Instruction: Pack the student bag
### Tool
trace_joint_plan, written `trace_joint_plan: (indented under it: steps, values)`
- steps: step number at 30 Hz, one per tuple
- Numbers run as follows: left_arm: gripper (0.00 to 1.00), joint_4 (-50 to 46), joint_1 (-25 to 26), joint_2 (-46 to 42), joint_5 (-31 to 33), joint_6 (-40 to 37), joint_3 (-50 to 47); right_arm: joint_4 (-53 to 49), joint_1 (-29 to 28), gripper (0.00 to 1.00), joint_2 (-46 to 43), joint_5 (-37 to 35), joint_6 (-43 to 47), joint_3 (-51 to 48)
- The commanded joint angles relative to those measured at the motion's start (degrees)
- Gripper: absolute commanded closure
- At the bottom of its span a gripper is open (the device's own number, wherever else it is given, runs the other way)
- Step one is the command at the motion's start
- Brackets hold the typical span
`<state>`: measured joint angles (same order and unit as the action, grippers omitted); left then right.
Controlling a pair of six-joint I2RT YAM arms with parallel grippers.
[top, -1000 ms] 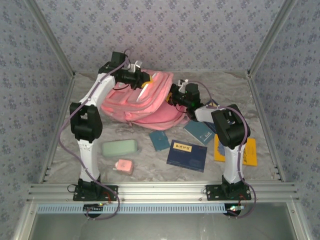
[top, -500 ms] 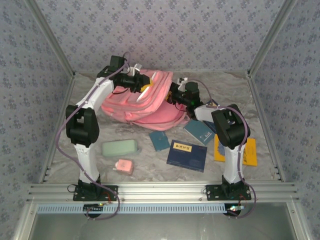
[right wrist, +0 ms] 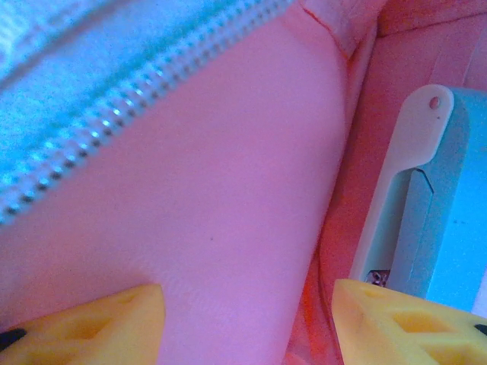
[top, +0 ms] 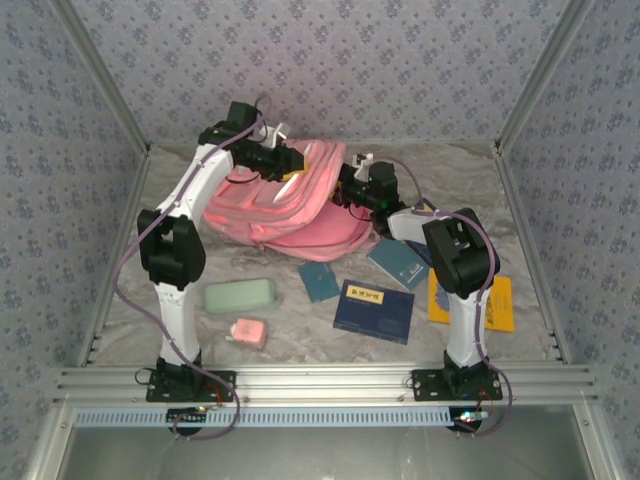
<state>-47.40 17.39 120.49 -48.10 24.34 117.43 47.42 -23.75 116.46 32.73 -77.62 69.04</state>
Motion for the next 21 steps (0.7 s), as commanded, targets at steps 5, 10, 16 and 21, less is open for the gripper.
trace_joint_plan:
  steps: [5, 10, 16, 21]
  values:
    - [0.90, -6.7, 1.7, 1.9, 4.8, -6.0, 3.2, 2.1, -0.7, 0.40, -1.4, 2.3, -1.0, 3.1]
    - [1.00, -5.0, 1.6, 1.3, 4.0, -5.2, 4.4, 0.3, -0.7, 0.41, -2.4, 2.3, 0.2, 2.8]
    - [1.00, -0.2, -1.2, -1.8, 2.2, -2.0, 4.9, -13.7, 0.4, 0.36, -7.9, 0.4, 8.7, 1.9]
    - [1.00, 8.1, -4.6, -5.4, 0.0, 4.0, 3.1, -34.8, 1.2, 0.26, -15.7, -5.7, 23.5, 1.7]
